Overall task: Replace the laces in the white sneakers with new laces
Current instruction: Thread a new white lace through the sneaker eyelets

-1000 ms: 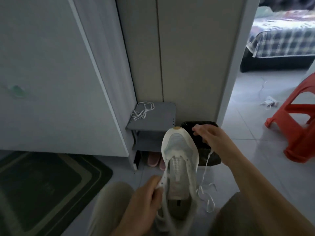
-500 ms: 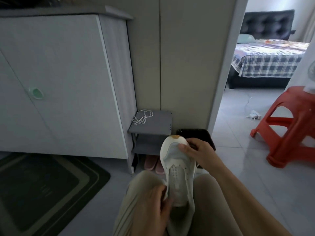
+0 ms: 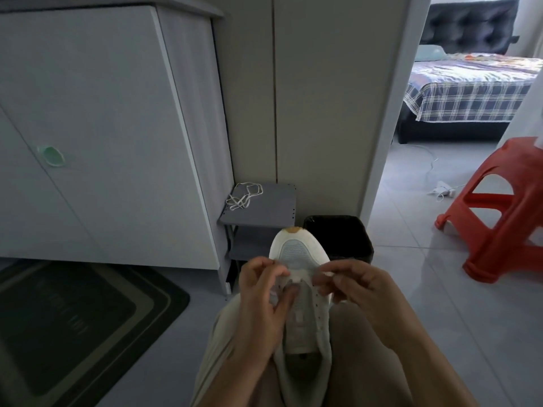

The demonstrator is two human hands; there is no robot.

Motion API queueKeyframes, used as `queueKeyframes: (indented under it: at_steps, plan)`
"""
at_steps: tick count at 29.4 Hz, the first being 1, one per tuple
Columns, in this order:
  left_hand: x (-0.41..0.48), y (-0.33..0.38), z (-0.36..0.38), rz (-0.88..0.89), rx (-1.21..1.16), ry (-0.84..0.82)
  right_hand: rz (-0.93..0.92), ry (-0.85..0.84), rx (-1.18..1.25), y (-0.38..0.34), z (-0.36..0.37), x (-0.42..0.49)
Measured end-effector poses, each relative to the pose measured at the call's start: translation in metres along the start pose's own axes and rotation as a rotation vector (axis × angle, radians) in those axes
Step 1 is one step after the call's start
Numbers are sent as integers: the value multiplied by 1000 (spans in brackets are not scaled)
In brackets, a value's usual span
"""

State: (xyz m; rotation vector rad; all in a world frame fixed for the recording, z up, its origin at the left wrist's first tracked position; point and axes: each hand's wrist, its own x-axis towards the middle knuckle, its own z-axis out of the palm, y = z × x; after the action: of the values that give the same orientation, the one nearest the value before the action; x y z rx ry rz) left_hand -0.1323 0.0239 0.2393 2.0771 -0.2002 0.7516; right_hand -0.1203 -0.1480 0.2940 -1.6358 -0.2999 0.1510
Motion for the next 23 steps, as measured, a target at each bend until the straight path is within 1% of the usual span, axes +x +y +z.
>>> queueKeyframes:
  at_steps: [3, 7, 11, 14, 18, 21, 23]
  plan:
    - [2, -4, 6, 7, -28, 26, 48, 19, 23, 1, 4, -2]
    - [7, -6, 7, -10, -68, 47, -12, 51, 13, 0, 10, -2]
    - [7, -8, 9, -6, -95, 77, -43, 16, -62, 5, 11, 0]
    - [8, -9, 12, -37, -120, 92, -48, -7, -103, 9, 12, 1]
    - [6, -9, 15, -51, -116, 96, -89, 99, -234, 14, 18, 4]
    - [4, -10, 16, -44, -98, 114, -219, 220, -410, 21, 22, 9]
    - [3, -10, 16, -45, -102, 109, -279, 254, -459, 25, 23, 12]
